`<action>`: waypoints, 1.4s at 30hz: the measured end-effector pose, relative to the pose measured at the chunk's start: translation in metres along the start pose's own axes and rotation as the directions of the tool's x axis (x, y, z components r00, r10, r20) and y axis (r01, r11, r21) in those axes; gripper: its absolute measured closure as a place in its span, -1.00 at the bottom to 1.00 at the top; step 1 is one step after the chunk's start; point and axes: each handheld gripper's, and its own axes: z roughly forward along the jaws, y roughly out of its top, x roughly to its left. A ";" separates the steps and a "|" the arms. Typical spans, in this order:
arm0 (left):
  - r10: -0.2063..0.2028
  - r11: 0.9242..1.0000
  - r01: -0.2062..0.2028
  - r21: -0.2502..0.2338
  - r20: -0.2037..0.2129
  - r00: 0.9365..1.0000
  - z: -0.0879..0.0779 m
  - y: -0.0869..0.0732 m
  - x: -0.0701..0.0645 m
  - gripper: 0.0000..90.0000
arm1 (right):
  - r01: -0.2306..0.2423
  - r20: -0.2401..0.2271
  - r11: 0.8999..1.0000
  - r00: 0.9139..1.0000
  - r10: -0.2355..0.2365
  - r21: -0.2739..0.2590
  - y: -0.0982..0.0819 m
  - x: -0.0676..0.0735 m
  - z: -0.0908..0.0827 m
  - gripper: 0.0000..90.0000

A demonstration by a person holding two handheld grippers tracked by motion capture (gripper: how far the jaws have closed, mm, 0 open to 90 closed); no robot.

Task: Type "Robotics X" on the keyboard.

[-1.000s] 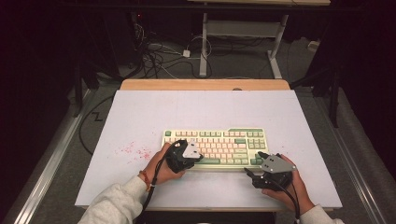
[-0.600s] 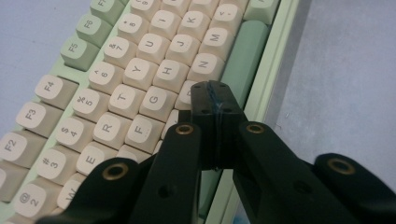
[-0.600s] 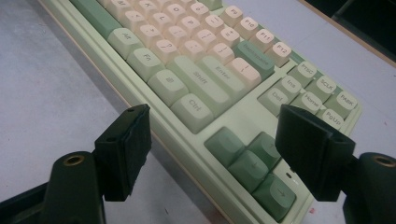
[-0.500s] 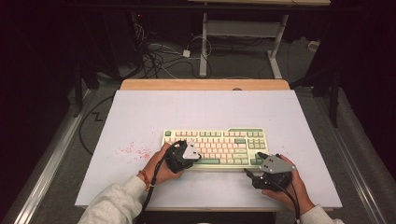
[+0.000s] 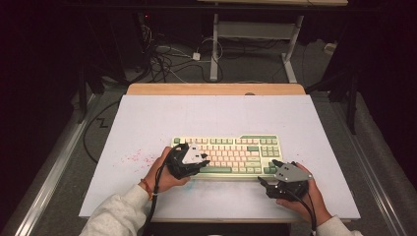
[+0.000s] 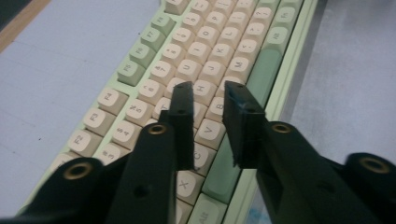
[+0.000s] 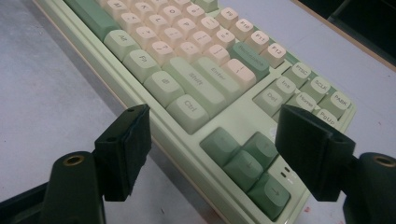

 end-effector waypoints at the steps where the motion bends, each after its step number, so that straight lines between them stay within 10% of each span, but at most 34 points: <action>1: -0.001 1.000 0.001 0.003 -0.011 1.000 -0.001 -0.001 0.000 0.47 | 0.000 0.000 1.000 1.000 0.000 -0.001 0.000 0.000 0.000 -0.40; 16: -0.065 0.997 0.058 -0.056 -0.124 0.990 -0.015 -0.015 0.006 -0.43 | -0.003 0.005 1.000 1.000 0.003 -0.004 0.000 -0.002 -0.001 -0.40; 42: -0.118 0.993 0.117 -0.019 -0.216 0.969 -0.044 -0.080 0.008 -0.60 | -0.057 0.031 0.998 0.998 0.058 -0.016 0.000 -0.010 -0.004 -0.38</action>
